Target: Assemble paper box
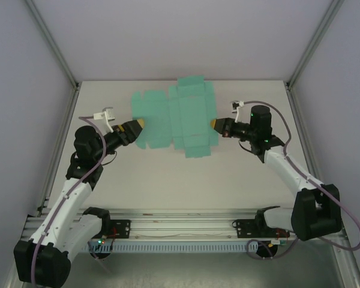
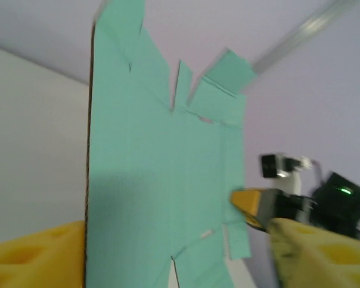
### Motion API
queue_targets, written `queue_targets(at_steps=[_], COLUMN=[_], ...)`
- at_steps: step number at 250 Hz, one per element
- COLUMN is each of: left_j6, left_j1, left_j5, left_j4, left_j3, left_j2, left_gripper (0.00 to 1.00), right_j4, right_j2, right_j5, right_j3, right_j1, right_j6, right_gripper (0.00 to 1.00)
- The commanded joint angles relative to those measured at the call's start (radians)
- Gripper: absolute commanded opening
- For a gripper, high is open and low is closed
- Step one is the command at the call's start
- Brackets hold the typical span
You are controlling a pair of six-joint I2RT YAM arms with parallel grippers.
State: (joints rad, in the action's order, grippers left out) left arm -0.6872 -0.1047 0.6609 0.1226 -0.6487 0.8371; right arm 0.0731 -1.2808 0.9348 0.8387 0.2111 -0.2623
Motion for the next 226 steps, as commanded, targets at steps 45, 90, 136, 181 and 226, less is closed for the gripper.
queue_targets(at_steps=[45, 90, 136, 181, 226], left_j6=[0.129, 0.122, 0.095, 0.076, 0.032], left_j1=[0.002, -0.001, -0.062, -0.165, -0.19], left_j5=[-0.333, -0.15, -0.007, 0.031, 0.097], left_j4=[-0.342, -0.2, -0.046, 0.058, 0.157], left_j3=[-0.043, -0.023, -0.072, -0.2, -0.356], left_j2=[0.04, 0.143, 0.307, 0.488, 0.72], left_gripper=[1.0, 1.0, 1.0, 1.0, 1.0], right_j4=[-0.26, -0.302, -0.276, -0.19, -0.148], right_j2=[-0.217, -0.3, -0.326, -0.313, -0.292], right_j5=[-0.298, -0.513, -0.697, -0.755, -0.7], right_j3=[0.063, 0.13, 0.168, 0.143, 0.111], right_j1=[0.083, 0.17, 0.255, 0.299, 0.318], right_j6=[0.265, 0.392, 0.472, 0.503, 0.518], right_gripper=[0.0, 0.01, 0.02, 0.02, 0.03])
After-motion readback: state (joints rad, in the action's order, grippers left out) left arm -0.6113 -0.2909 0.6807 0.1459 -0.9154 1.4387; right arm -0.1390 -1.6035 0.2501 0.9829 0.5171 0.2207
